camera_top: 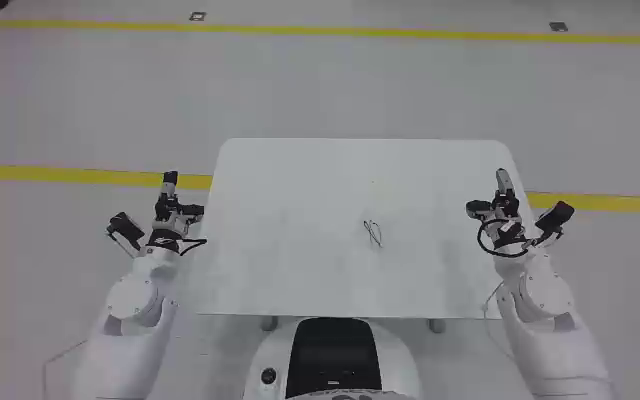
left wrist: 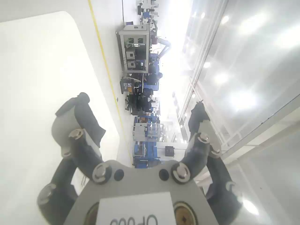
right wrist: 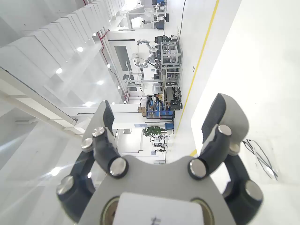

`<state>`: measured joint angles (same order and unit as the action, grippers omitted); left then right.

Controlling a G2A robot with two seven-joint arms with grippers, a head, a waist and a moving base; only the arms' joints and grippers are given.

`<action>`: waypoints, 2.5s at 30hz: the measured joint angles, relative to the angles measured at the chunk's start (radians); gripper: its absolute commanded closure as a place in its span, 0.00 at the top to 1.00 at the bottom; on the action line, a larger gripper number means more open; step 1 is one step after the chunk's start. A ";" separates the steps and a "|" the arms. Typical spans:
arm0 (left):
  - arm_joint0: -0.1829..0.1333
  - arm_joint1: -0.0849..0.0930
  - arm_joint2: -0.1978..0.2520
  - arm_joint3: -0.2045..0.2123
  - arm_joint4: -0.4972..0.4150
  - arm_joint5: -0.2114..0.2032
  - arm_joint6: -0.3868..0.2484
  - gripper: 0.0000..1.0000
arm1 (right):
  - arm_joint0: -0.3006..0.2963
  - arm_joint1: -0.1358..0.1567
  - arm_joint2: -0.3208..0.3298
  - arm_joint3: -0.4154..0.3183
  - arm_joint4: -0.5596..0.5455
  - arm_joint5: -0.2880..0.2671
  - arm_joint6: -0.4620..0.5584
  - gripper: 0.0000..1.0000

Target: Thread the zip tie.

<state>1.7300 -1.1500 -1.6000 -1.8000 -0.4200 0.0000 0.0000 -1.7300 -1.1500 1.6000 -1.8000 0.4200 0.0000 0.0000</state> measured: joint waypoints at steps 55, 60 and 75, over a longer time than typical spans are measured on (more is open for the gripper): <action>0.000 0.000 0.000 0.000 0.000 0.000 0.000 1.00 | 0.180 0.041 -0.200 -0.120 -0.935 0.296 0.511 1.00; 0.000 0.000 0.000 0.000 0.000 0.000 0.000 1.00 | 0.183 0.041 -0.202 -0.120 -0.937 0.295 0.517 1.00; 0.000 0.000 0.000 0.000 0.000 0.000 0.000 1.00 | 0.276 0.048 -0.287 -0.186 -1.205 0.331 0.670 1.00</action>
<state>1.7300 -1.1500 -1.6000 -1.8000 -0.4200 0.0000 0.0000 -1.4537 -1.1016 1.3128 -1.9858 -0.7849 0.3307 0.6703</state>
